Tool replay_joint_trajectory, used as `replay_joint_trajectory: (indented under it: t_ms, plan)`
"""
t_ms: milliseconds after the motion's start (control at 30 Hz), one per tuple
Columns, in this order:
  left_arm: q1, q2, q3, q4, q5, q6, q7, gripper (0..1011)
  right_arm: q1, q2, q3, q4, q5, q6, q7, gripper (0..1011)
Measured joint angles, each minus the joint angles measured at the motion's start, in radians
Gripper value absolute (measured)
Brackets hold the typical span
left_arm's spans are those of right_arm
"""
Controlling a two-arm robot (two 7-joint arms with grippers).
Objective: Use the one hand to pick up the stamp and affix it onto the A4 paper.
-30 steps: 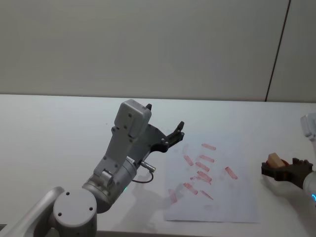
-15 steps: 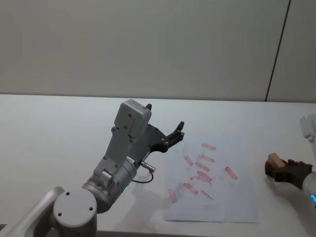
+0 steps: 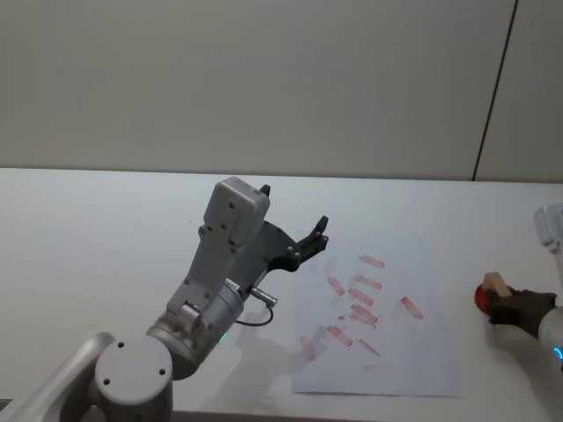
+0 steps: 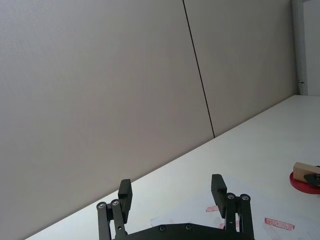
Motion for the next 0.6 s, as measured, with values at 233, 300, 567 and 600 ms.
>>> replay_joint_trajectory:
  t_ms: [233, 300, 567, 600]
  plan:
    - [0.0, 0.0, 0.0, 0.0, 0.0, 0.0, 0.0, 1002, 0.0, 0.0, 0.0, 0.001, 0.0, 0.0, 0.0, 216]
    - [0.0, 0.0, 0.0, 0.0, 0.0, 0.0, 0.0, 1002, 0.0, 0.0, 0.0, 0.001, 0.0, 0.0, 0.0, 217]
    - [0.0, 0.0, 0.0, 0.0, 0.0, 0.0, 0.0, 1002, -0.002, 0.001, 0.001, -0.002, 0.0, -0.002, -0.001, 216]
    - [0.0, 0.0, 0.0, 0.0, 0.0, 0.0, 0.0, 1002, -0.003, 0.001, 0.002, -0.005, 0.001, -0.002, -0.003, 216]
